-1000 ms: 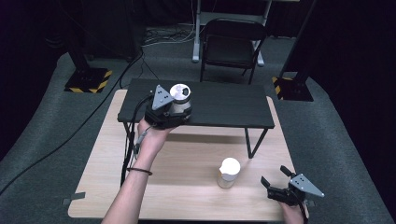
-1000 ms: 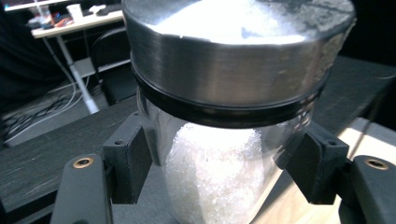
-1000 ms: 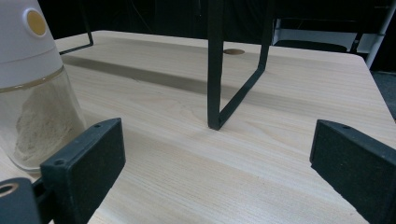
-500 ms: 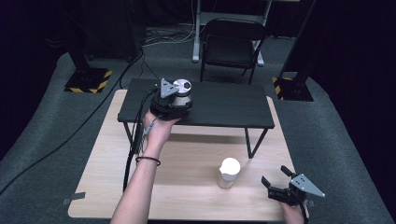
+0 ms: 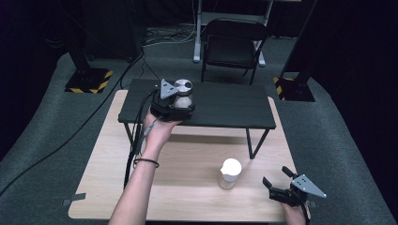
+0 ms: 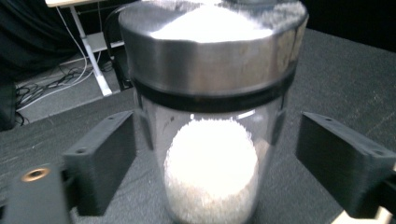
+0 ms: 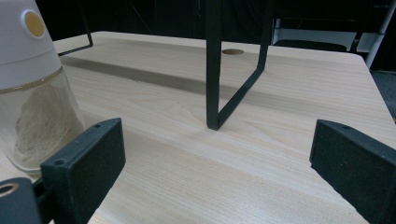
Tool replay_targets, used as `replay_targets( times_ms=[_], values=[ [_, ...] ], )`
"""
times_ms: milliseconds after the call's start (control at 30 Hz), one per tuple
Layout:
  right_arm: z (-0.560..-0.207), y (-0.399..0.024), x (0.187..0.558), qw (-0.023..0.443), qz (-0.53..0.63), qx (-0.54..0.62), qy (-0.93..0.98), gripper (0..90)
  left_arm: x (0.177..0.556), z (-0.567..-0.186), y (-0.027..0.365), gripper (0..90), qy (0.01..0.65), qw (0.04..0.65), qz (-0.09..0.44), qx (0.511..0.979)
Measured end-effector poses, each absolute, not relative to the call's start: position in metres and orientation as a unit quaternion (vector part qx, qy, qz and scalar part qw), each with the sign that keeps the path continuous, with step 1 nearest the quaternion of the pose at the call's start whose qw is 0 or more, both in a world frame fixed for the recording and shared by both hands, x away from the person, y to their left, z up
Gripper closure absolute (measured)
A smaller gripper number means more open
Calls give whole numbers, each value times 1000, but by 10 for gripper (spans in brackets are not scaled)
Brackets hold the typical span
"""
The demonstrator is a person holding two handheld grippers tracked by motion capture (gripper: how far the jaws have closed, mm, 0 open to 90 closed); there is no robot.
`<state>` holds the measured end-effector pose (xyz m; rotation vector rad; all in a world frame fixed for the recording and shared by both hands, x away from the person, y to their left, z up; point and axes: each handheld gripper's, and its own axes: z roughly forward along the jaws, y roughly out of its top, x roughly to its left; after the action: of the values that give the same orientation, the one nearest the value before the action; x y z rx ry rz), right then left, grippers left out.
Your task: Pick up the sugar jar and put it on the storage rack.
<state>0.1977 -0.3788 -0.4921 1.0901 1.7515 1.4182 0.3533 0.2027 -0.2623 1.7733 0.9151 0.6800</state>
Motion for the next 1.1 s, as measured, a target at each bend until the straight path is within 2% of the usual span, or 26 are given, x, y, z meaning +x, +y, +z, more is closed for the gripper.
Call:
replay_targets(
  times_ms=[133, 633, 1100],
  values=[
    [-492, -378, 198, 314, 537, 414, 665, 22, 342, -263, 209, 71, 365, 488, 293, 737],
    [-492, -377, 196, 317, 536, 415, 664, 24, 305, -282, 243, 67, 330, 496, 302, 744],
    [-492, -376, 195, 318, 535, 415, 664, 25, 266, -320, 279, 71, 328, 511, 308, 732]
  ],
)
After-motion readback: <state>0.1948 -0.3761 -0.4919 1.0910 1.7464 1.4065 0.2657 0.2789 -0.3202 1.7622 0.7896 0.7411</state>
